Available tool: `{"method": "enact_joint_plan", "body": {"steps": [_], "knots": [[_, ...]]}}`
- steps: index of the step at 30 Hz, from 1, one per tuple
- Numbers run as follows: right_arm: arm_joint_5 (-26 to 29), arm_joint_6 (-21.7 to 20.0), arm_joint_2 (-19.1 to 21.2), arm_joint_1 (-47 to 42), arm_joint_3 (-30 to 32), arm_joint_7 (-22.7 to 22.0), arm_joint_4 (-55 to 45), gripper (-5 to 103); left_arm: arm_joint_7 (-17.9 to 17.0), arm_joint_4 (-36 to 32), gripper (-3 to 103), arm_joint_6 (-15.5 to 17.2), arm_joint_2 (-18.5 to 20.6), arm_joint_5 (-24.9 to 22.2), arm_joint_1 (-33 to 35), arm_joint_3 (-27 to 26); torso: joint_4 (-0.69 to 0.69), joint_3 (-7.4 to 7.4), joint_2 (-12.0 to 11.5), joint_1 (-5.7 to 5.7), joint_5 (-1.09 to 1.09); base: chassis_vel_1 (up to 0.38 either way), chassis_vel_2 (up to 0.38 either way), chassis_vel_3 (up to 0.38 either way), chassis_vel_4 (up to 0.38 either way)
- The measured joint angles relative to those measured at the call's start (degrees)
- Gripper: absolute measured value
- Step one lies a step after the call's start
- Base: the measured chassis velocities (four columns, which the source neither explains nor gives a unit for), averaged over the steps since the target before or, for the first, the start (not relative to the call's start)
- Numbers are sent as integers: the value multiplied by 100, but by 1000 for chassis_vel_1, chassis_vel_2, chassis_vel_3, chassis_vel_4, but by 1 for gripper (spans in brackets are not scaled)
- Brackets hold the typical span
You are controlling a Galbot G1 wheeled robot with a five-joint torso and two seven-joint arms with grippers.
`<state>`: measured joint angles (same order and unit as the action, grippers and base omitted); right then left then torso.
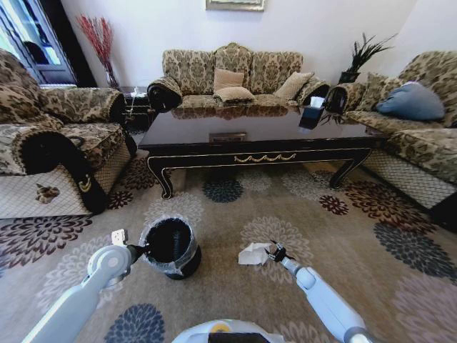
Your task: Move to the front of the table and pick up the trash from the floor, then place it into the trash bin.
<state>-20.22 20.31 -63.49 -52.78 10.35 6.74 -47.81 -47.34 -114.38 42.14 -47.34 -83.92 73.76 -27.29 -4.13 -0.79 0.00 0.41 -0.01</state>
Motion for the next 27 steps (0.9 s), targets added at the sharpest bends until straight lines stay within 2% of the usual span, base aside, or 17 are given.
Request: {"method": "enact_joint_plan", "body": {"steps": [1,4,7,8,9,10,13,20,27], "knots": [[0,0,0,0,0,0,0,50,0,0,0,0,0,0,0,0,0,0,0,0,0,0,0,0,0],[2,16,22,17,5,-5,36,33,1,19,0,0,-42,7,-73,76,-1,0,0,0,-1,0,0,0,0],[3,20,19,21,6,-7,60,33,2,31,0,0,-52,9,-109,106,-1,0,0,0,0,0,0,0,0],[4,21,6,25,7,-8,73,22,2,38,0,0,-53,12,-123,113,-1,0,0,0,0,0,0,0,0],[4,21,-10,27,7,-9,83,16,2,41,0,0,-54,13,-129,116,0,0,0,0,0,0,0,0,0],[4,21,-10,27,7,-9,83,16,2,41,0,0,-54,13,-129,116,0,0,0,0,0,0,0,0,0],[4,24,-74,30,9,-17,104,2,1,48,0,0,-51,18,-127,114,0,0,0,0,2,0,0,0,0],[22,32,-34,10,9,-30,52,0,1,62,0,0,-62,23,-130,105,1,0,0,0,1,0,0,0,0],[313,-52,311,-164,11,-68,-569,0,-20,62,0,0,-142,72,-259,310,0,0,0,0,2,0,0,0,0]]}}
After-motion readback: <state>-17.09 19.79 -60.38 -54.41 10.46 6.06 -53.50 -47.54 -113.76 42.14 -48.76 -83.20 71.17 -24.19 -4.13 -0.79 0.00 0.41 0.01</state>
